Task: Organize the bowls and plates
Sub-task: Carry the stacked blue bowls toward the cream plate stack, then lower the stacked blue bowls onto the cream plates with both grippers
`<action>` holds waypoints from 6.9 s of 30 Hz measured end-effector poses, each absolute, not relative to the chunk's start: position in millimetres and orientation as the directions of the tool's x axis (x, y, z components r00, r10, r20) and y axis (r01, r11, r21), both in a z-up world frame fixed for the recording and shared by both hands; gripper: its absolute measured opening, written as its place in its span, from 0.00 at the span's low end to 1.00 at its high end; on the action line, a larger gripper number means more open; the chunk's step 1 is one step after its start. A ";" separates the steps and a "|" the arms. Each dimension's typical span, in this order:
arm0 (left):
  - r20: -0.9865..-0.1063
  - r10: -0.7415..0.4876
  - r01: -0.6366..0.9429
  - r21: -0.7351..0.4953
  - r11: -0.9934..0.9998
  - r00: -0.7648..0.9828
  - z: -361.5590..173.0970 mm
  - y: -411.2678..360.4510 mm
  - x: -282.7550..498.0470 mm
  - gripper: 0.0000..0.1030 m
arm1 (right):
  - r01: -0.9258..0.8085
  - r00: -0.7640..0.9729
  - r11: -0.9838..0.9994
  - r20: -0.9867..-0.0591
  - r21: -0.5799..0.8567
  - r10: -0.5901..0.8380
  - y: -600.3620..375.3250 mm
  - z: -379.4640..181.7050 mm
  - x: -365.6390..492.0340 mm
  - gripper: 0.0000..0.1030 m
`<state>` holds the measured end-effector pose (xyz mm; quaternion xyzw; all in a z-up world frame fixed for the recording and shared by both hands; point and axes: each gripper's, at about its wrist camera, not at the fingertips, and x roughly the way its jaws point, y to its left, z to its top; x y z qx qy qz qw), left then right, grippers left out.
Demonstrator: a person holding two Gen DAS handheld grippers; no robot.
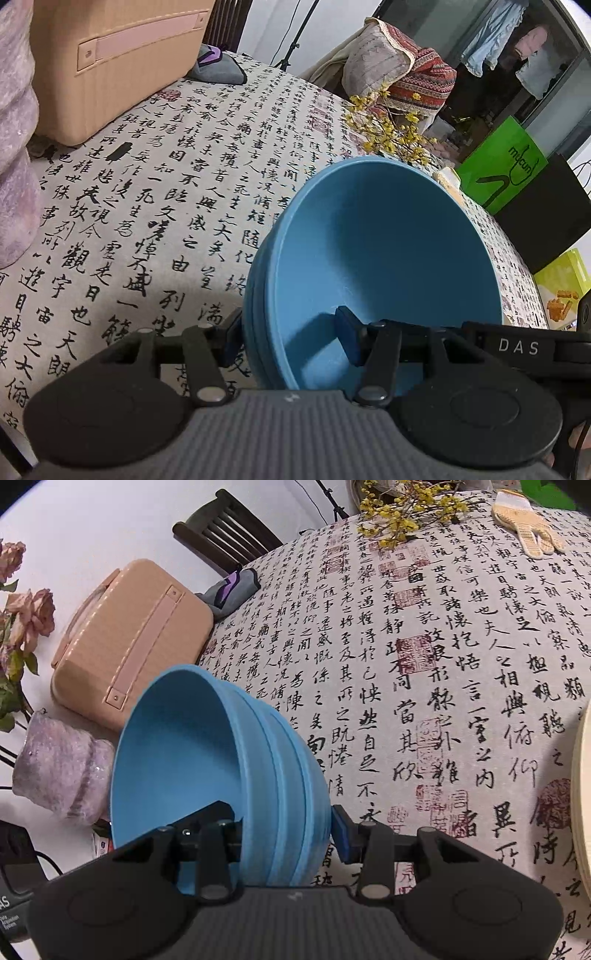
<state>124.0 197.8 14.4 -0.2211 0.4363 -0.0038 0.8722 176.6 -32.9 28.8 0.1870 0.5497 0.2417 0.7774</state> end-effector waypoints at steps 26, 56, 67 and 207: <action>-0.753 -0.225 -0.131 -0.381 0.915 0.618 27.3 153.6 119.3 0.51 | -0.143 0.332 0.811 -0.745 0.567 0.579 -81.2 37.8 159.6 0.38; -0.747 -0.249 -0.074 -0.370 0.926 0.616 37.6 104.9 116.1 0.51 | -0.113 0.382 0.807 -0.724 0.580 0.574 -136.5 44.7 143.4 0.38; -0.749 -0.258 -0.051 -0.362 0.931 0.610 39.9 86.6 117.5 0.51 | -0.097 0.398 0.804 -0.718 0.586 0.571 -157.7 45.5 139.7 0.38; -0.821 -0.380 0.118 -0.366 0.923 0.427 -2.4 -82.4 203.0 0.50 | 0.135 0.469 0.788 -0.739 0.600 0.483 -341.3 -10.4 166.8 0.36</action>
